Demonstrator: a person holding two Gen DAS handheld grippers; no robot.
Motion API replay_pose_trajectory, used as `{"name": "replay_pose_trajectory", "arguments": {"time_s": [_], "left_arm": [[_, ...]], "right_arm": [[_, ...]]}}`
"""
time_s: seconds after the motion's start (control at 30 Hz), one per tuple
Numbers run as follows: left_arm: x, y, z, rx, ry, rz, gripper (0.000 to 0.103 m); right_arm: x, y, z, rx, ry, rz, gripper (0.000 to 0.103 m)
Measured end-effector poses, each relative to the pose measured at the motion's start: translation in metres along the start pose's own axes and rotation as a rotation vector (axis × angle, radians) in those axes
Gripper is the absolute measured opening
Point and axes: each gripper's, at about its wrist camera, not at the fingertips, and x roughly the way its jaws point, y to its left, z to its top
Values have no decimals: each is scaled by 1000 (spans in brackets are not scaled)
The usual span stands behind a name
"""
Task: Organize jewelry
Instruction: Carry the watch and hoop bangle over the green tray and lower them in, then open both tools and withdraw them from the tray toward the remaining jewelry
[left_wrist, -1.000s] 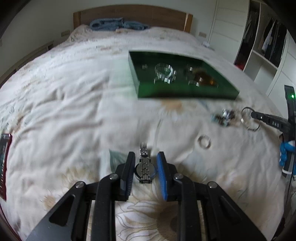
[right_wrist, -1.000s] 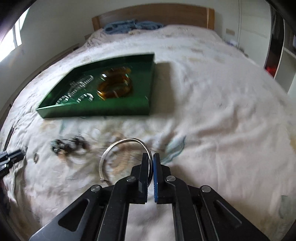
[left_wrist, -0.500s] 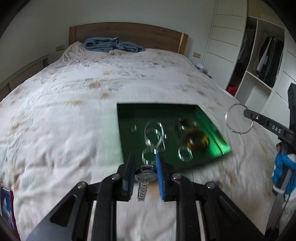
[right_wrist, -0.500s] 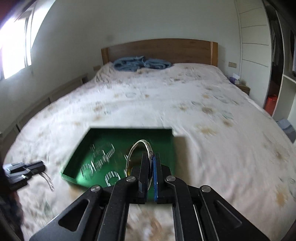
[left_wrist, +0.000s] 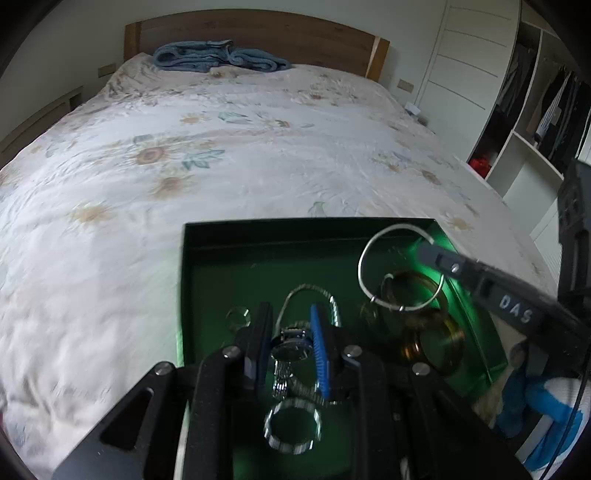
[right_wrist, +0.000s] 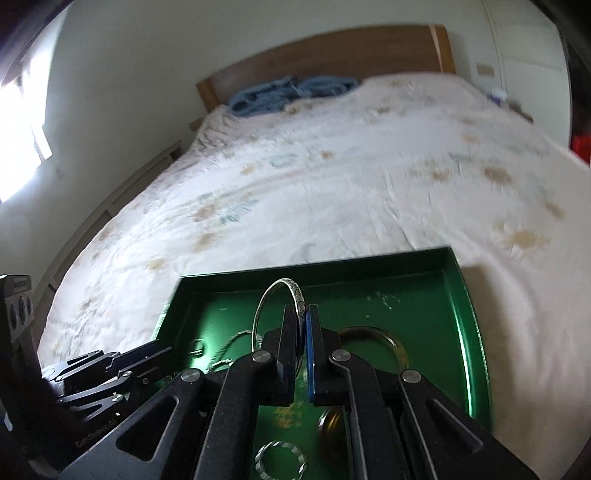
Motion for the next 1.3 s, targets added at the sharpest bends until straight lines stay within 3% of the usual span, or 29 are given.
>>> {"name": "replay_pose_trajectory", "arguments": {"time_s": [0.13,0.37,0.47,0.53,0.63,0.83,1.0,1.3], "left_arm": [[24,-1,12,-13,15,27,20],[53,24,16,-121,116,73,21],[51,26,16,-121,118,70,21],[42,25,17,-107,90,73,22],[19,21,17,-70,41,75,32],[-50,12,1,-16,-73,117,42],[-106,11,-30,-13,-141,140,42],[-201,-9,-100,11,-260,218,42]], "right_arm": [[21,-29,3,84,58,-37,4],[26,-67,-1,159,88,-103,4],[21,-70,-1,151,96,-132,10],[13,-72,-3,160,85,-121,24],[-7,-68,-5,138,53,-116,35],[-64,-37,-21,27,-6,-110,44],[-121,-8,-45,-60,-59,-71,51],[-201,30,-121,-165,-89,-37,52]]}}
